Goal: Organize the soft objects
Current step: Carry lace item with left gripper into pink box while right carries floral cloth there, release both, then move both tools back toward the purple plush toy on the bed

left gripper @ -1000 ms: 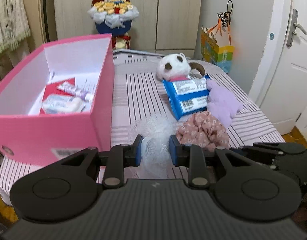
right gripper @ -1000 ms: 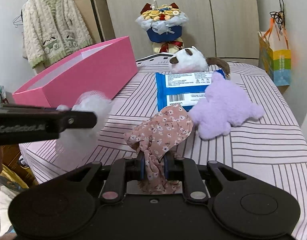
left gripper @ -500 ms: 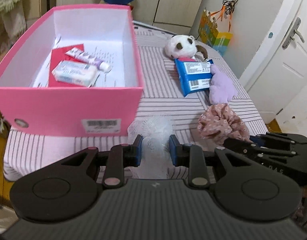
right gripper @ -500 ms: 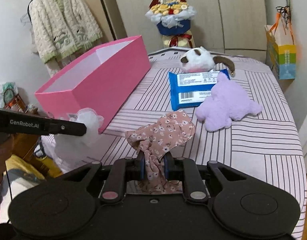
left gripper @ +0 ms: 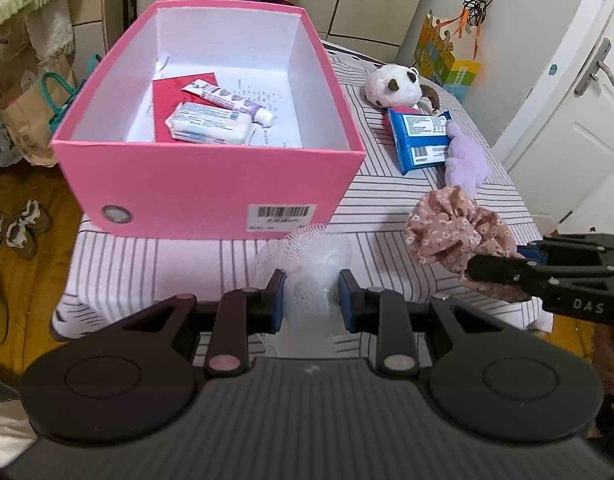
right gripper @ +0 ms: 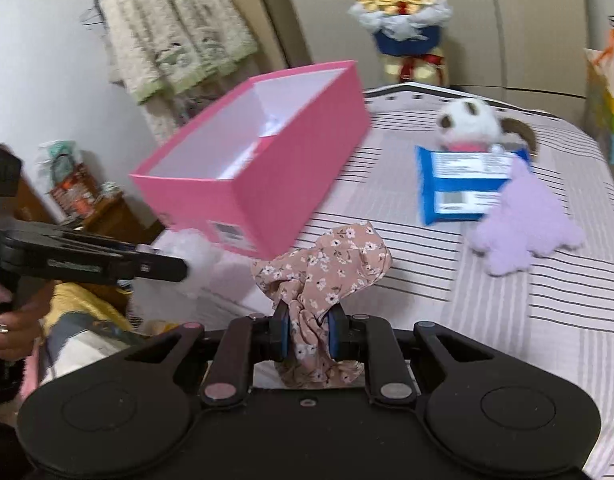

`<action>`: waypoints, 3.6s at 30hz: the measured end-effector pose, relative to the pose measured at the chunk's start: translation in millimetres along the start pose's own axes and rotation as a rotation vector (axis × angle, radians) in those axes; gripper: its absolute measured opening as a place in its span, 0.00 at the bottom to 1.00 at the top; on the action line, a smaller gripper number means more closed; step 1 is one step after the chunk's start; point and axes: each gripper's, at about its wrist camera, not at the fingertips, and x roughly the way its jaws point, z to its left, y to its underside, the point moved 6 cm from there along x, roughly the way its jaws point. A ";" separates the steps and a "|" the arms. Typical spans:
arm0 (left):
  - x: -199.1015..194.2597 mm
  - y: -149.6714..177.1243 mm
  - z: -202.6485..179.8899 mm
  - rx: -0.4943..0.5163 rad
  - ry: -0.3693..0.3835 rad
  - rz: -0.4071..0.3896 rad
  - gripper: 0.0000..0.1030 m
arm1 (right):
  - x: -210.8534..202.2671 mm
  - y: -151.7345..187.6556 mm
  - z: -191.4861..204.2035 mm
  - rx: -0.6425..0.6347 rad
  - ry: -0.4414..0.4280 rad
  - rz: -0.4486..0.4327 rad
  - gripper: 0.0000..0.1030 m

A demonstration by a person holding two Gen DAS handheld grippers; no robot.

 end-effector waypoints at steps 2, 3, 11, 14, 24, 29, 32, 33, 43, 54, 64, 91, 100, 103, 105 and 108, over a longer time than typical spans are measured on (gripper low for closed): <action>-7.0 2.0 2.0 0.004 0.009 0.008 0.25 | -1.3 -1.0 13.0 -0.013 -0.041 0.010 0.20; -10.9 2.6 2.8 0.008 0.012 0.014 0.25 | -1.4 -2.1 19.2 -0.018 -0.058 0.014 0.20; -51.0 -12.4 1.9 0.092 0.003 -0.055 0.25 | -13.2 -21.8 66.3 -0.103 -0.140 -0.001 0.21; -59.8 -22.8 1.3 0.115 0.005 -0.091 0.25 | -9.5 -33.4 78.2 -0.122 -0.134 -0.030 0.21; -76.2 -69.4 13.5 0.139 -0.022 -0.230 0.25 | -3.1 -86.8 103.4 -0.181 -0.129 -0.143 0.21; -69.6 -101.1 25.1 0.143 -0.083 -0.316 0.25 | 11.8 -126.3 105.0 -0.215 -0.117 -0.195 0.21; -52.9 -118.8 35.2 0.128 -0.112 -0.323 0.25 | 28.8 -152.4 98.5 -0.224 -0.103 -0.201 0.21; -44.2 -124.3 39.0 0.122 -0.116 -0.310 0.25 | 35.9 -160.2 95.4 -0.220 -0.098 -0.199 0.21; 69.9 -164.5 82.9 0.078 -0.189 -0.057 0.26 | 147.5 -215.3 43.8 -0.118 -0.064 -0.047 0.21; 101.8 -182.2 84.0 0.124 -0.278 -0.042 0.29 | 196.4 -222.7 24.5 -0.130 -0.044 0.042 0.24; 105.6 -188.0 76.3 0.096 -0.277 -0.055 0.40 | 209.3 -225.5 20.7 -0.111 0.005 0.054 0.29; -35.0 -117.8 30.2 0.289 -0.122 -0.171 0.70 | 51.2 -161.6 58.5 -0.293 0.074 -0.071 0.66; -68.4 -95.0 3.2 0.364 -0.087 -0.228 0.82 | -3.9 -124.2 63.8 -0.316 0.082 -0.056 0.71; -71.6 -85.1 -4.9 0.366 -0.071 -0.240 0.82 | -18.6 -112.6 63.5 -0.316 0.081 -0.049 0.72; -72.0 -78.5 -12.8 0.373 -0.052 -0.236 0.82 | -26.7 -104.7 63.7 -0.318 0.084 -0.053 0.79; -69.9 -70.8 -25.7 0.396 -0.039 -0.230 0.84 | -38.1 -91.5 60.9 -0.322 0.088 -0.067 0.84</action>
